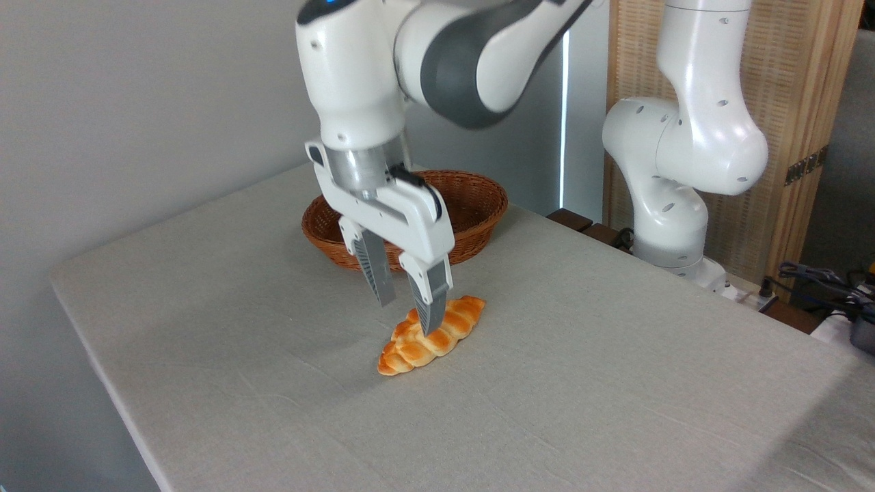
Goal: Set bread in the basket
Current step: 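Close the gripper around the middle of the braided bread roll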
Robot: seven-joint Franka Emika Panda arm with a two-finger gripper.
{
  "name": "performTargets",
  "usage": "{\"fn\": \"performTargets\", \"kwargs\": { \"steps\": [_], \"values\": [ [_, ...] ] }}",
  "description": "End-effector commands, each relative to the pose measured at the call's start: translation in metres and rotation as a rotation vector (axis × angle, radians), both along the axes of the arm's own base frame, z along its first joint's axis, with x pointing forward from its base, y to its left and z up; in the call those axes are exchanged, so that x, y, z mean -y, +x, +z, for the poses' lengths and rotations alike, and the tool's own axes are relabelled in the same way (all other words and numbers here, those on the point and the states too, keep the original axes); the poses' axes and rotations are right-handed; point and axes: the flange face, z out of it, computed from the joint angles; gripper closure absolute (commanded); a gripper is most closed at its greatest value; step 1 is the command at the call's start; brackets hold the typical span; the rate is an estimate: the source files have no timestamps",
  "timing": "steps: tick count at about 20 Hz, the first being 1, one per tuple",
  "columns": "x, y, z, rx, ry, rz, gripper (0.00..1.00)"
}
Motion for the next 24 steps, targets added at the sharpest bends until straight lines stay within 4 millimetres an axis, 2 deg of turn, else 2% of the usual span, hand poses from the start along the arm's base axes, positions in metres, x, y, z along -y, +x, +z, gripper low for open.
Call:
{"fn": "performTargets", "kwargs": {
  "steps": [1,5,13,16,17,18,20,22,23,24],
  "values": [
    [0.007,-0.010,-0.024,-0.013,-0.009,-0.007,0.00],
    [0.014,-0.015,-0.043,-0.053,-0.007,-0.023,0.00],
    [0.013,-0.016,-0.043,-0.061,0.008,-0.039,0.01],
    [0.013,-0.015,-0.053,-0.075,0.007,-0.038,0.03],
    [0.013,-0.014,-0.056,-0.079,0.007,-0.038,0.22],
    [0.014,-0.014,-0.061,-0.090,0.007,-0.041,0.33],
    [0.014,-0.013,-0.066,-0.096,0.005,-0.042,0.65],
    [0.013,-0.012,-0.066,-0.093,0.005,-0.040,0.79],
    [0.014,-0.012,-0.066,-0.093,0.005,-0.042,0.83],
    [0.014,-0.012,-0.065,-0.093,0.005,-0.043,0.83]
  ]
}}
